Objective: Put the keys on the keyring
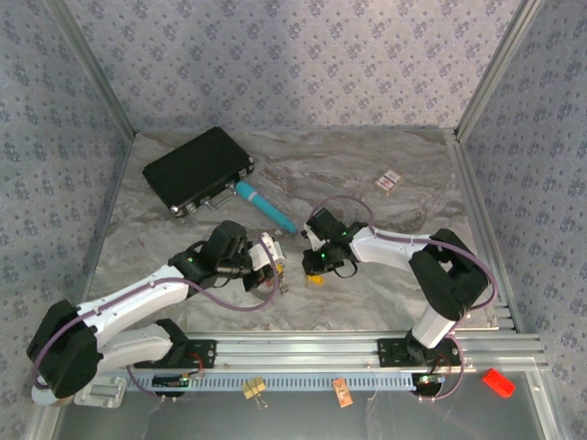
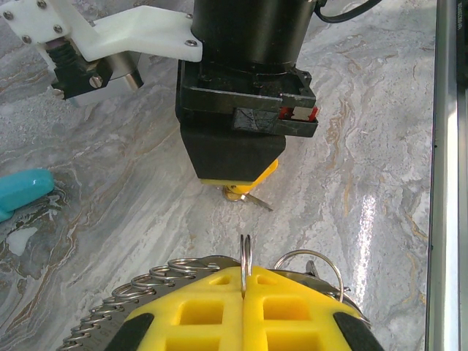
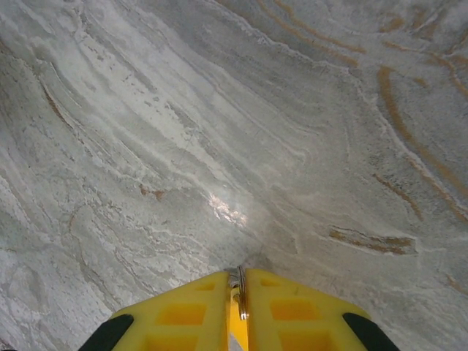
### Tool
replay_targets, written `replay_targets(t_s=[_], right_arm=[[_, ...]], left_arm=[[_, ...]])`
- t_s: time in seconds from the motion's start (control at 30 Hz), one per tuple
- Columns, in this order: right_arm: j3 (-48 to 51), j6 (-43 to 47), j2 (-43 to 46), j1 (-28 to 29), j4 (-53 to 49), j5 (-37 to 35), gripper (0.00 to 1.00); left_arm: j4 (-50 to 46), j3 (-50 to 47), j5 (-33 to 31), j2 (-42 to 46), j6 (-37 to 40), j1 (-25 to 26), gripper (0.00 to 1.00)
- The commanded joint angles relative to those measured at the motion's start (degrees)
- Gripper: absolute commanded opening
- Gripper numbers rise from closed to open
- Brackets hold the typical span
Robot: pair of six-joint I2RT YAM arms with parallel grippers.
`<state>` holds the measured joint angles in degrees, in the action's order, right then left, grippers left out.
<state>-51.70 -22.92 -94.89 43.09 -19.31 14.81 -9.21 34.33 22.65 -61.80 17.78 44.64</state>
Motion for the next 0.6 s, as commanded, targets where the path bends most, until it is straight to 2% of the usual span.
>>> replay_targets(t_s=[0.0, 0.57], right_arm=[[-1.50, 0.55, -1.27, -0.33, -1.85, -0.43, 0.15], [-2.05, 1.21, -2.15, -0.26, -2.64, -0.33, 0.15]], left_arm=[[0.27, 0.19, 0.33, 1.53, 0.69, 0.01, 0.00], [0.08, 0.08, 0.35, 1.68, 0.63, -0.08, 0.00]])
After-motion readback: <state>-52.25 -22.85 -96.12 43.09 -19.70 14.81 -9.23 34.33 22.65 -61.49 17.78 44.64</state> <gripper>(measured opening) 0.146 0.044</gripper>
